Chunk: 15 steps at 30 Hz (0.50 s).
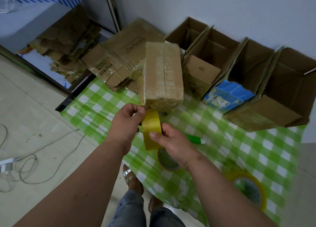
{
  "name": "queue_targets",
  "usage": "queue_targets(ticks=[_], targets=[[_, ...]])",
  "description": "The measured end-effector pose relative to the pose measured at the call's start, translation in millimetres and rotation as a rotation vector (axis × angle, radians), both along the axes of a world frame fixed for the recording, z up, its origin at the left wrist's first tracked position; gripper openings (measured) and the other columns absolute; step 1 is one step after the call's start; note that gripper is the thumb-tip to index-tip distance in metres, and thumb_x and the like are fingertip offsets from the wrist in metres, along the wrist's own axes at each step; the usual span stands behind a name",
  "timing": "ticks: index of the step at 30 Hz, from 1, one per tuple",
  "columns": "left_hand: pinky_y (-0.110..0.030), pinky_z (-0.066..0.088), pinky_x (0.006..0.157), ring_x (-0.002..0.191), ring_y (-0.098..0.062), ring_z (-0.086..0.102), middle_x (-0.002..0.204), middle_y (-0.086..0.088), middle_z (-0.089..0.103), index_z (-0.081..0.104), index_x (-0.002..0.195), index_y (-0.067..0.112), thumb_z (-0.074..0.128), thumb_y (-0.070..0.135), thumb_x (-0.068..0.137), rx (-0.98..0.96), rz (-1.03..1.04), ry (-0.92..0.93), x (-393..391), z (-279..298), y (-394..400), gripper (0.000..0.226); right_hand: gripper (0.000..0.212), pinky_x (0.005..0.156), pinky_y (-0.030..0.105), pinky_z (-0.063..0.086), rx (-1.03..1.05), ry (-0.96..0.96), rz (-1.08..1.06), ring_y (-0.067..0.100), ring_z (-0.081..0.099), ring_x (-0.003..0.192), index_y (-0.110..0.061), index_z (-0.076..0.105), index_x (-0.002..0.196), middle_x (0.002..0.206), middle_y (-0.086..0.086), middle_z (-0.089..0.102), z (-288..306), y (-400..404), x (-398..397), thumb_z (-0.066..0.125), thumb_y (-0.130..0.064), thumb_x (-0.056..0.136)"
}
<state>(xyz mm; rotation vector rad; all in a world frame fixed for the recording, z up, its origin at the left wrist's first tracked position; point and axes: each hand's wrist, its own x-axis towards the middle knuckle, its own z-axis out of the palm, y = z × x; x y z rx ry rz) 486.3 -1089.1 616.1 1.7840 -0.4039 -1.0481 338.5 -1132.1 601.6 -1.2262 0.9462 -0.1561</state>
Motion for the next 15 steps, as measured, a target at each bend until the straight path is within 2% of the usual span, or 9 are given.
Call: queue_targets(ticks=[2,4,5,7,9,10,12,14,15], targets=[[-0.015,0.043,0.055,0.071,-0.004,0.057,0.105,0.009,0.073,0.058,0.081,0.016,0.058,0.016,0.098,-0.011,0.049,-0.039,-1,2,3,0.017,0.015,0.092,0.044,0.054,-0.071,0.022,0.034,0.012,0.069,0.094,-0.03,0.066,0.097,0.098,-0.008,0.073,4,1,1,0.063,-0.04,0.086],[-0.012,0.044,0.056,0.077,-0.007,0.059,0.105,0.004,0.073,0.058,0.083,0.015,0.057,0.014,0.098,-0.013,0.078,-0.009,-2,5,5,0.016,0.016,0.091,0.047,0.054,-0.111,0.041,0.046,0.014,0.068,0.094,-0.027,0.066,0.099,0.099,-0.005,0.073,7,1,2,0.063,-0.039,0.088],[-0.016,0.047,0.062,0.081,-0.012,0.06,0.107,0.002,0.073,0.058,0.085,0.014,0.056,0.015,0.099,-0.011,0.08,0.034,-2,7,6,0.014,0.02,0.091,0.047,0.054,-0.105,0.046,0.057,0.015,0.069,0.094,-0.025,0.066,0.1,0.099,-0.003,0.073,8,1,2,0.063,-0.04,0.087],[-0.034,0.05,0.07,0.086,-0.021,0.061,0.112,0.0,0.071,0.055,0.091,0.012,0.053,0.016,0.101,-0.008,0.066,0.131,-1,12,7,0.011,0.026,0.087,0.04,0.054,-0.067,0.052,0.099,0.013,0.069,0.09,-0.023,0.069,0.093,0.093,-0.005,0.073,10,0,2,0.063,-0.046,0.081],[-0.038,0.046,0.067,0.083,-0.024,0.058,0.112,0.002,0.071,0.054,0.09,0.014,0.052,0.017,0.102,-0.007,0.039,0.158,1,15,7,0.013,0.021,0.074,0.03,0.049,-0.1,0.067,0.096,0.004,0.062,0.074,-0.026,0.07,0.076,0.074,-0.013,0.067,12,-1,1,0.065,-0.046,0.079],[-0.036,0.044,0.064,0.079,-0.023,0.055,0.111,0.004,0.071,0.054,0.088,0.015,0.052,0.017,0.102,-0.01,0.025,0.146,2,16,7,0.015,0.017,0.07,0.026,0.045,-0.183,0.091,0.024,0.001,0.059,0.07,-0.029,0.068,0.071,0.071,-0.015,0.064,12,-3,1,0.066,-0.042,0.081],[-0.034,0.042,0.063,0.077,-0.019,0.054,0.107,0.005,0.072,0.055,0.084,0.016,0.053,0.016,0.101,-0.014,0.015,0.111,6,18,9,0.017,0.006,0.076,0.026,0.045,-0.502,0.203,-0.22,0.003,0.058,0.085,-0.035,0.064,0.082,0.087,-0.016,0.061,12,-11,-1,0.069,-0.032,0.085],[-0.037,0.045,0.071,0.085,-0.018,0.059,0.104,0.003,0.073,0.057,0.083,0.016,0.054,0.014,0.1,-0.016,0.045,0.103,11,18,10,0.018,0.028,0.091,0.03,0.043,-0.833,0.316,-0.352,0.017,0.051,0.106,-0.026,0.058,0.109,0.109,-0.006,0.048,16,-24,-2,0.07,-0.031,0.084],[-0.039,0.047,0.075,0.089,-0.019,0.06,0.103,0.003,0.073,0.057,0.082,0.016,0.054,0.013,0.1,-0.018,0.062,0.112,13,18,10,0.018,0.043,0.098,0.031,0.039,-0.929,0.345,-0.343,0.02,0.045,0.115,-0.025,0.053,0.123,0.119,-0.002,0.042,18,-32,-2,0.069,-0.034,0.084]])
